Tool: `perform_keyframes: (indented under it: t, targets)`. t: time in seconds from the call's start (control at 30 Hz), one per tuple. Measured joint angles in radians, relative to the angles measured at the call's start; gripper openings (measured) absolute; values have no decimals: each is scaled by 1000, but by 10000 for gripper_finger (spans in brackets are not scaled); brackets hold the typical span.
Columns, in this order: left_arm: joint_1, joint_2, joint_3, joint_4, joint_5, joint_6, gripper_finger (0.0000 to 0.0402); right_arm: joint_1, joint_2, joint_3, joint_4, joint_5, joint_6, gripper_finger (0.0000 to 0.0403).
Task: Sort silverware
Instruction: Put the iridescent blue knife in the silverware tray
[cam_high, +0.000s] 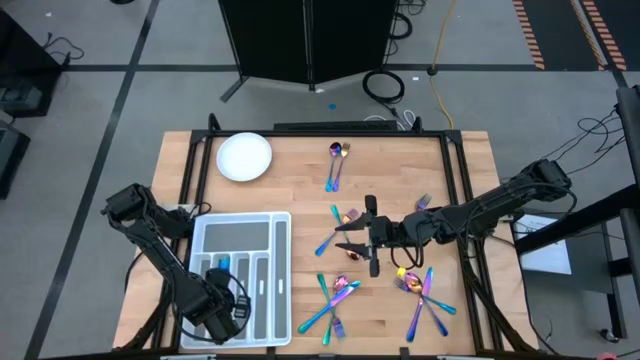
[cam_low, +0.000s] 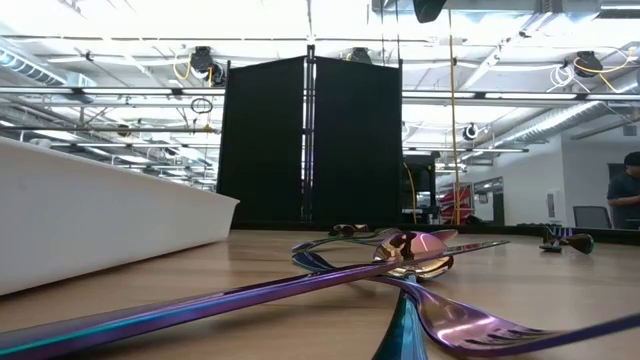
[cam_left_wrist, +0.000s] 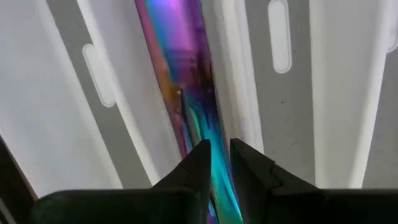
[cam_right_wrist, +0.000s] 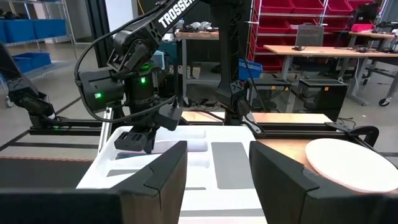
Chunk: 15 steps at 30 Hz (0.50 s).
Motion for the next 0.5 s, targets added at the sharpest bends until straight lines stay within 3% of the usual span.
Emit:
perform_keyframes:
  t: [0.33, 0.5]
  targets:
    - [0, -10, 4, -12, -4, 54, 80, 0, 0, 0, 0, 0, -4, 162]
    - [0, -37, 39, -46, -71, 114, 80, 0, 0, 0, 0, 0, -4, 162]
